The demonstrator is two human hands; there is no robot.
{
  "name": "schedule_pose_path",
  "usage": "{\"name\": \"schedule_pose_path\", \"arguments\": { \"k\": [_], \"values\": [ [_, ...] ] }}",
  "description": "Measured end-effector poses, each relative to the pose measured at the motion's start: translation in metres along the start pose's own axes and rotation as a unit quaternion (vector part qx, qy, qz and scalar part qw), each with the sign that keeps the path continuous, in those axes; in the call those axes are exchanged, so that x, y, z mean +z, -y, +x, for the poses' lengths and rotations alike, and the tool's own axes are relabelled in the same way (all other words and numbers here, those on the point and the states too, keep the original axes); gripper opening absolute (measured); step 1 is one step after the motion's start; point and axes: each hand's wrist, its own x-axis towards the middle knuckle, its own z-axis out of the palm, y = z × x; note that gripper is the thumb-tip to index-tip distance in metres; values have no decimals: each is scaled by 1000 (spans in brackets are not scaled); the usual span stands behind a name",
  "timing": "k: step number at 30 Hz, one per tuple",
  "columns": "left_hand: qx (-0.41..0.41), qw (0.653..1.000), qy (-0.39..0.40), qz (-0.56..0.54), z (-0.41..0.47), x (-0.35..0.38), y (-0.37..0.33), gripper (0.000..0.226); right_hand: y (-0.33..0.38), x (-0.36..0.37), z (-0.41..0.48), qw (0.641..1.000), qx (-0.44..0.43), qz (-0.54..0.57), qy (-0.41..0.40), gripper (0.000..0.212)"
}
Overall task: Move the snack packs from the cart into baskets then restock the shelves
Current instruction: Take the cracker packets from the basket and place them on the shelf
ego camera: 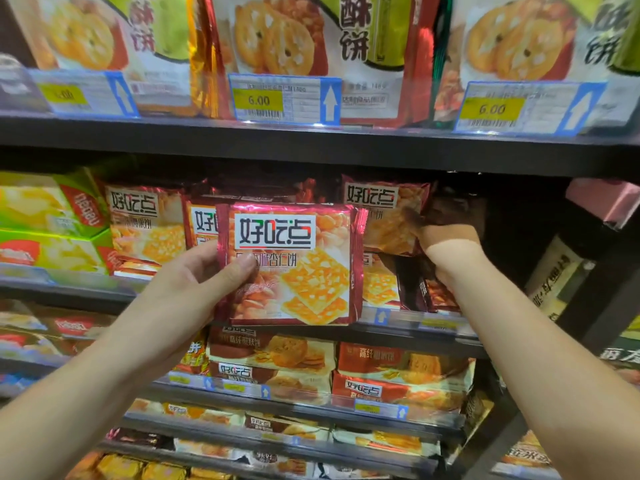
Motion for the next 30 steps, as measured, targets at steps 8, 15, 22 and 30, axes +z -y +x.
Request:
{"name": "schedule_pose_path", "arguments": {
  "k": [8,15,22,30],
  "values": [
    [-1,1000,5,1,-2,-6,-4,33,-7,9,12,990,-4,-139,28,29],
    [3,1000,9,-4,-3,-7,-2,32,1,17,6,965,-106,-235,37,30],
    [17,1000,20,-4,-2,-3,1,30,-7,17,18,930,-146,-335,24,42],
    [6,1000,14,12,-4,7,0,31,-10,12,14,950,-92,-297,13,32]
  ]
}}
